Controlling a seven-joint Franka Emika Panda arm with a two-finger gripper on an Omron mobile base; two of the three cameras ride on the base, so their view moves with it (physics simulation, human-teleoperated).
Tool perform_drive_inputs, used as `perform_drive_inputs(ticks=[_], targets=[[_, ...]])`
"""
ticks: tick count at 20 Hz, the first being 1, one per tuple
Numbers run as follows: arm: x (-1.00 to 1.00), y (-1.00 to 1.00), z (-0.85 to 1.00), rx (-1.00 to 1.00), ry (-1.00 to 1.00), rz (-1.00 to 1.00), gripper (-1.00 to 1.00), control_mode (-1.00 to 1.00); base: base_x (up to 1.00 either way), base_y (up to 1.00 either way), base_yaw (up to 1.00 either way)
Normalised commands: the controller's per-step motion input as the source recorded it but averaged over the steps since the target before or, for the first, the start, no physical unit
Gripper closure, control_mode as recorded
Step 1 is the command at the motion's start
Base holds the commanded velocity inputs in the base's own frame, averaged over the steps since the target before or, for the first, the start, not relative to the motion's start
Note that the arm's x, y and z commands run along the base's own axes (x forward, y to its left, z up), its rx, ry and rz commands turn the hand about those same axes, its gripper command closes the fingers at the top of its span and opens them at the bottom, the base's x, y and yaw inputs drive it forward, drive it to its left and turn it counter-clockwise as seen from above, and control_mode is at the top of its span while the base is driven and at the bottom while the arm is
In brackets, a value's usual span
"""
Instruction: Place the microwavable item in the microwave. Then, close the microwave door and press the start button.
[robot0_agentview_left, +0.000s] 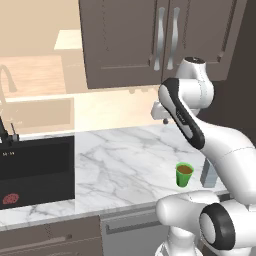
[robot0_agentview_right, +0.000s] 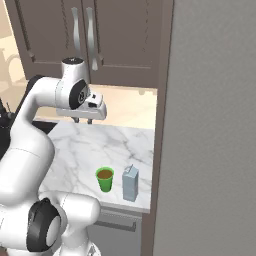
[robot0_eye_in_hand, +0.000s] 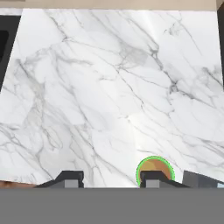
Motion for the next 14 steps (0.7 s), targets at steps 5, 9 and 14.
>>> perform_drive_inputs(ticks=[5, 9, 14], targets=[[-0.17, -0.02, -0.13, -0.02, -0.01, 0.00, -1.00, -1.00, 0.00, 0.00, 0.00], [-0.52, -0.05, -0.94, -0.01, -0.05, 0.00, -1.00, -1.00, 0.00, 0.00, 0.00], [-0.55, -0.03, -0.86, 0.02, -0.07, 0.00, -1.00, -1.00, 0.00, 0.00, 0.00]])
